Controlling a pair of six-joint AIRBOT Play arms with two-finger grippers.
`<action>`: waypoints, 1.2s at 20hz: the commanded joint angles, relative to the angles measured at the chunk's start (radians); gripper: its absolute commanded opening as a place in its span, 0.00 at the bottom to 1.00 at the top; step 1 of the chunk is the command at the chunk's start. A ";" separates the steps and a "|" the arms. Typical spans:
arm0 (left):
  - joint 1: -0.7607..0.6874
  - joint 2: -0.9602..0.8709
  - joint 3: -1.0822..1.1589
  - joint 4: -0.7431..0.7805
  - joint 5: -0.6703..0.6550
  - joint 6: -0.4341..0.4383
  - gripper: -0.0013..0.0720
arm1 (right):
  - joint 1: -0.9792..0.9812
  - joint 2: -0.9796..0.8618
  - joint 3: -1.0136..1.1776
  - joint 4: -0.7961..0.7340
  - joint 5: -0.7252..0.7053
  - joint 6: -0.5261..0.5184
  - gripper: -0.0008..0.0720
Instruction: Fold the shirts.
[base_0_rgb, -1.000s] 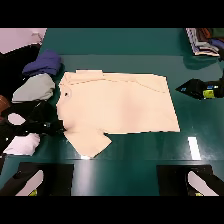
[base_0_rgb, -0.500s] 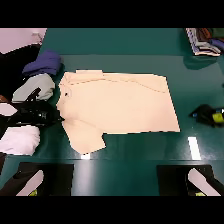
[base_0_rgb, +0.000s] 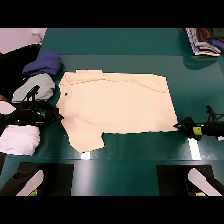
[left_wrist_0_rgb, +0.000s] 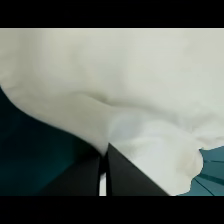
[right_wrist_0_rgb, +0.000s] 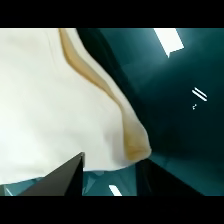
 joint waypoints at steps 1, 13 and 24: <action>0.000 0.001 0.001 0.000 0.000 0.000 0.05 | 0.076 -0.051 -0.018 0.063 -0.098 -0.005 0.37; 0.000 0.080 0.931 -0.002 -0.096 -0.029 0.05 | 0.209 0.243 0.816 0.032 0.030 -0.035 0.03; 0.000 0.082 1.616 0.000 -0.198 -0.140 0.05 | 0.209 0.273 1.504 -0.368 0.357 0.109 0.03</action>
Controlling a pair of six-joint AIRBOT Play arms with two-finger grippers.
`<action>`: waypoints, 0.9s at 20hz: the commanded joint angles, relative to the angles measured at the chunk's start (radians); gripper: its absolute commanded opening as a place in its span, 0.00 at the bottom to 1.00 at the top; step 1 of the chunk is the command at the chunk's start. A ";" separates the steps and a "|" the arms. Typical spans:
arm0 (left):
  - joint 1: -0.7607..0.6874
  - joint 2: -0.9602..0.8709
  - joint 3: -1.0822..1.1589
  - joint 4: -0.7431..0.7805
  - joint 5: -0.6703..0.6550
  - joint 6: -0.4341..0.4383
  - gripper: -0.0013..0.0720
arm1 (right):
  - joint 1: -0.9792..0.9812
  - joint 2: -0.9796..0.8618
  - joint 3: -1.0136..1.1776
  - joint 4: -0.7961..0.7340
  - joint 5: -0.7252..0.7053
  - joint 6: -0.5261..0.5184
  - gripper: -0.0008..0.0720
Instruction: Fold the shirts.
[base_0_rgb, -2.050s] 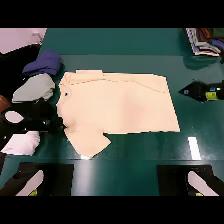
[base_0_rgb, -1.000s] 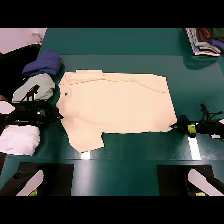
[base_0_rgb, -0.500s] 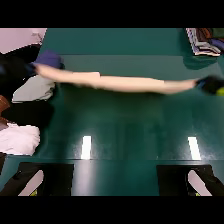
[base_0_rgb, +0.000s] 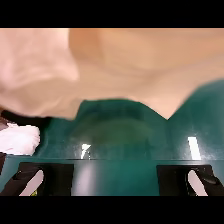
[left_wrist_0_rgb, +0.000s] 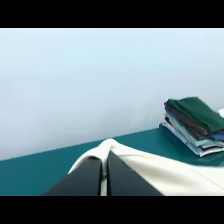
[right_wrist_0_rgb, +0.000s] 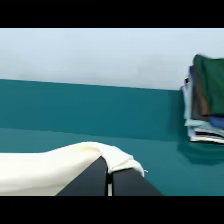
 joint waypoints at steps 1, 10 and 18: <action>0.000 -0.001 0.016 0.006 -0.019 -0.035 0.05 | 0.001 -0.063 0.170 -0.107 0.184 0.032 0.03; 0.000 -0.190 -0.707 0.010 -0.028 0.026 0.05 | 0.077 -0.459 -0.111 -0.171 0.272 0.032 0.03; -0.063 -0.686 -0.728 0.007 0.262 0.131 0.05 | 0.185 -0.896 -0.169 -0.201 0.000 0.031 0.03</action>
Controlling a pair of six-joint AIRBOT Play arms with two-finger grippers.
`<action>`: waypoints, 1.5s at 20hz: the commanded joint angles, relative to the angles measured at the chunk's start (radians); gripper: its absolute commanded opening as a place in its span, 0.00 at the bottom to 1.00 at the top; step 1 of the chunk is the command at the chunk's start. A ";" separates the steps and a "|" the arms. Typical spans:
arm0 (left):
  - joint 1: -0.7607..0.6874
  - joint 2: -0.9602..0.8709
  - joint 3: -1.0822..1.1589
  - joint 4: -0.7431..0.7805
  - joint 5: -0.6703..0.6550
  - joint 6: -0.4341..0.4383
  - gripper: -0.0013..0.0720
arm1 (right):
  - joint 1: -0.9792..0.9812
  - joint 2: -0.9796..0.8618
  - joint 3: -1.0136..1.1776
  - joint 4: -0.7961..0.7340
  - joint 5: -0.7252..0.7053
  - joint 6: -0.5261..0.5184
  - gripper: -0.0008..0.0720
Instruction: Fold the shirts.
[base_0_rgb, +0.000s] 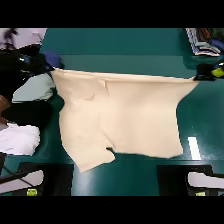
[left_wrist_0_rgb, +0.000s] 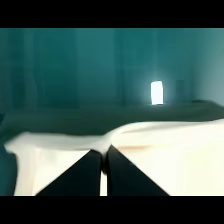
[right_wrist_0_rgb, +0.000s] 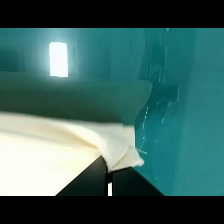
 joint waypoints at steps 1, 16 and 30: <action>-0.048 -0.220 0.076 -0.003 0.172 0.048 0.05 | 0.033 -0.196 0.085 -0.008 -0.112 -0.001 0.03; -0.056 -0.335 0.195 0.149 -0.125 -0.005 0.05 | 0.079 -0.161 -0.020 -0.008 -0.162 0.025 0.03; 0.012 -0.029 -0.196 0.330 -0.177 -0.018 0.70 | 0.058 0.114 -0.299 0.023 -0.034 0.037 0.51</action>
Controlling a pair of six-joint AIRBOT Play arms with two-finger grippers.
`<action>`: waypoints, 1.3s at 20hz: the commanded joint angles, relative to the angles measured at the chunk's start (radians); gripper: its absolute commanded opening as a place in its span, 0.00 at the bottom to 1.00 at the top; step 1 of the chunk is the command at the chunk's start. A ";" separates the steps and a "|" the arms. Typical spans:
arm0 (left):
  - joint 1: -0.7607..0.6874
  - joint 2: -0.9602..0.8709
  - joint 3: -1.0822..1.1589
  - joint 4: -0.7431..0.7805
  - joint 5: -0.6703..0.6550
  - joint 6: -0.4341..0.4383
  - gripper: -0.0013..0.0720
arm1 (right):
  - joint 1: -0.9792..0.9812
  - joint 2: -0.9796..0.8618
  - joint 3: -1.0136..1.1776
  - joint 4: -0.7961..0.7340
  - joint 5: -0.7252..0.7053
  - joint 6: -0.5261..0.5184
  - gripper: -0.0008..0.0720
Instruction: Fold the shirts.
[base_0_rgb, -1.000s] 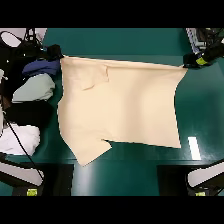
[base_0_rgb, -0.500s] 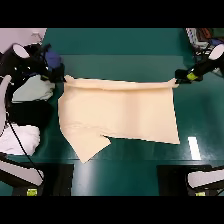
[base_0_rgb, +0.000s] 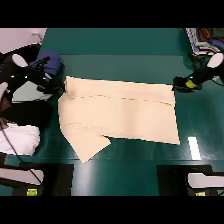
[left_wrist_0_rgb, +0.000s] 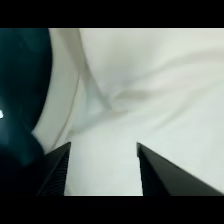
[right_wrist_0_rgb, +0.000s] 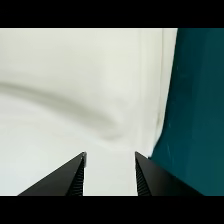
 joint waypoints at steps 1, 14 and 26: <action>0.022 0.218 -0.221 0.105 -0.014 -0.019 0.70 | -0.051 0.160 -0.108 0.081 0.092 -0.071 0.51; 0.019 0.561 -0.922 -0.221 0.143 -0.050 0.70 | -0.141 0.452 -0.349 0.338 -0.039 -0.140 0.51; 0.019 0.600 -0.929 -0.291 0.122 0.027 0.05 | -0.226 0.466 -0.356 0.211 0.124 -0.143 0.51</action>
